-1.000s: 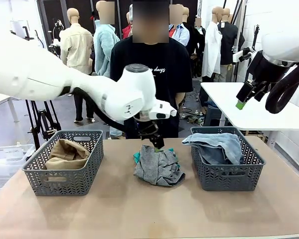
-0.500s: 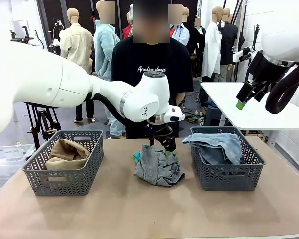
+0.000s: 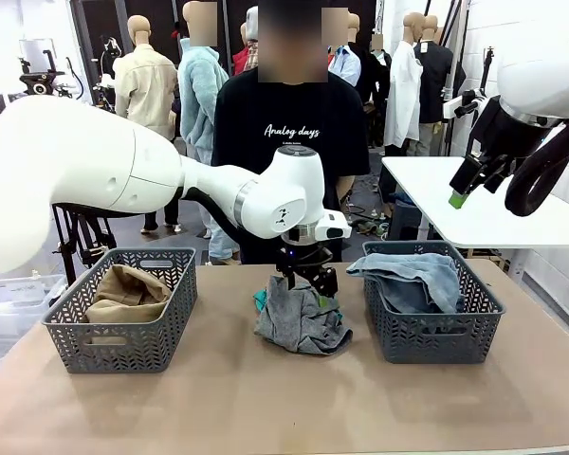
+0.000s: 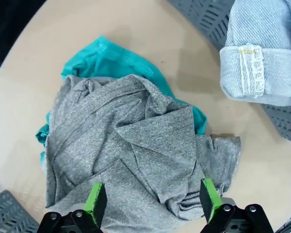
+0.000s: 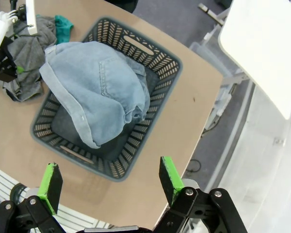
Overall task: Sort the tops and bottoms.
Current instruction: Lift clothes from the center of the table with your left hand.
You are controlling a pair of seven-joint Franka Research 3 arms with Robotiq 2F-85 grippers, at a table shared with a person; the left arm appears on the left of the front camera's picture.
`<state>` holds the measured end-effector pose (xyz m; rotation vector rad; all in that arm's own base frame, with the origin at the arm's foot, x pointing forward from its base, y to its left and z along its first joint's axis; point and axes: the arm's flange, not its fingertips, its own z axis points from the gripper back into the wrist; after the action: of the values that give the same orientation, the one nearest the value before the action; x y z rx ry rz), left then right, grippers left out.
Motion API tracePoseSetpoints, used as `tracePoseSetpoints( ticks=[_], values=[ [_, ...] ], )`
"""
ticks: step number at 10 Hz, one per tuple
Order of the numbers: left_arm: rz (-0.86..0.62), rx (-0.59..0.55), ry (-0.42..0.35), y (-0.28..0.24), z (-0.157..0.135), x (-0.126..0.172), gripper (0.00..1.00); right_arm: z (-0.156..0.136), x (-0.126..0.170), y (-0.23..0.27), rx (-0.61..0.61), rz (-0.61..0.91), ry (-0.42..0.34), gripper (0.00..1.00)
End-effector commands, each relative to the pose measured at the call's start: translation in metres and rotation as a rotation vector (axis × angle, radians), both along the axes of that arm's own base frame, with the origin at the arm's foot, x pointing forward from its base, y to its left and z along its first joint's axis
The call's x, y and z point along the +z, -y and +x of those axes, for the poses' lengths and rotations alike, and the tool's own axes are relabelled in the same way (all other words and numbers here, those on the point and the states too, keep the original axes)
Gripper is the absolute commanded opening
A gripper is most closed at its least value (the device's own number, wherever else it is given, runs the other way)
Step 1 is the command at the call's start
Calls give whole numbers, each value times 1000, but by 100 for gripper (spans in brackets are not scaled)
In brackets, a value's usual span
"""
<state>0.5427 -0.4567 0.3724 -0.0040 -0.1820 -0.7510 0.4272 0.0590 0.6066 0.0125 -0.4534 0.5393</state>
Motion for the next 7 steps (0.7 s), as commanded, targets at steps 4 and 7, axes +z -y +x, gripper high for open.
tracePoseSetpoints(
  ticks=[4, 7],
  values=[
    [-21, 41, -55, -3, 6, -15, 100, 0, -1, -1, -21, -17, 0, 100],
    [9, 28, -47, -2, 4, -21, 100, 0, -1, -1, -21, -17, 0, 100]
  ],
)
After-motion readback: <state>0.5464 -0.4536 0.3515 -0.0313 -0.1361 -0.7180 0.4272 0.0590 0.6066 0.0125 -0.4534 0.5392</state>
